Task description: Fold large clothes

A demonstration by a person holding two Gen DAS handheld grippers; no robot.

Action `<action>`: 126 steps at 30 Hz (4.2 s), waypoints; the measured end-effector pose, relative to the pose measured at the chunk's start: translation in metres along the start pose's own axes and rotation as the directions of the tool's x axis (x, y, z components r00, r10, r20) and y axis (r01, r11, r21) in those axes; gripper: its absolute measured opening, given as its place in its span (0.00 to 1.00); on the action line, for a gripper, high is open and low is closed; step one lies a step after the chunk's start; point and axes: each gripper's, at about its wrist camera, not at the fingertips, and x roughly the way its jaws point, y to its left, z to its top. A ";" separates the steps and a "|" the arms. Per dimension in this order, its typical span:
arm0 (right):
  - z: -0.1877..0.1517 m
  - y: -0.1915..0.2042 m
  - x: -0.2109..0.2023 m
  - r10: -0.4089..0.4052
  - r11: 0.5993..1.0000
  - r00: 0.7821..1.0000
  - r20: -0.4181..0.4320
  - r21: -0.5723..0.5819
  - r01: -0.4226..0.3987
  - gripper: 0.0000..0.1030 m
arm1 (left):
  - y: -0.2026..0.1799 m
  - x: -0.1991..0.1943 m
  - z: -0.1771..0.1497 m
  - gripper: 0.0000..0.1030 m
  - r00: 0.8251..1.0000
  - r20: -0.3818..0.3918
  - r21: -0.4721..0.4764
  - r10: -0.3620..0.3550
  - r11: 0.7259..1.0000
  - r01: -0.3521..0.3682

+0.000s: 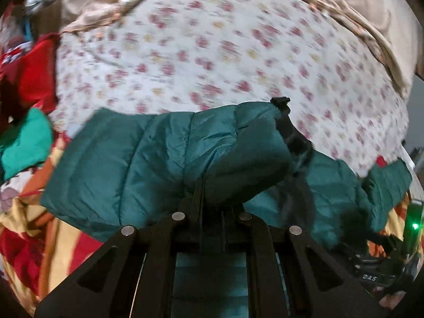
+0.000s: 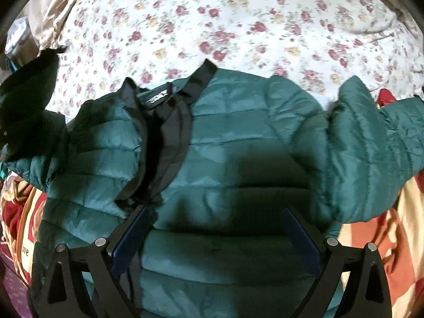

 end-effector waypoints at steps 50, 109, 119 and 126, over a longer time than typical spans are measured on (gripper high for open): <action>-0.006 -0.048 -0.003 0.130 0.984 0.991 -0.030 0.127 -0.125 0.95 | -0.064 -0.028 -0.066 0.63 0.996 -0.059 0.125 -0.067 0.989 0.074; 0.056 -0.022 -0.003 0.076 0.997 0.985 0.157 -0.037 -0.071 0.55 | 0.021 0.079 -0.057 0.74 0.992 -0.071 -0.122 0.109 0.986 -0.117; 0.058 0.042 0.073 0.086 0.979 0.996 0.038 -0.191 -0.077 0.69 | 0.000 0.112 -0.063 0.76 0.974 -0.119 -0.038 0.193 0.979 -0.198; 0.053 0.040 0.079 0.059 0.980 0.998 0.032 -0.191 -0.052 0.74 | 0.002 0.117 -0.068 0.77 0.972 -0.131 -0.032 0.196 0.979 -0.202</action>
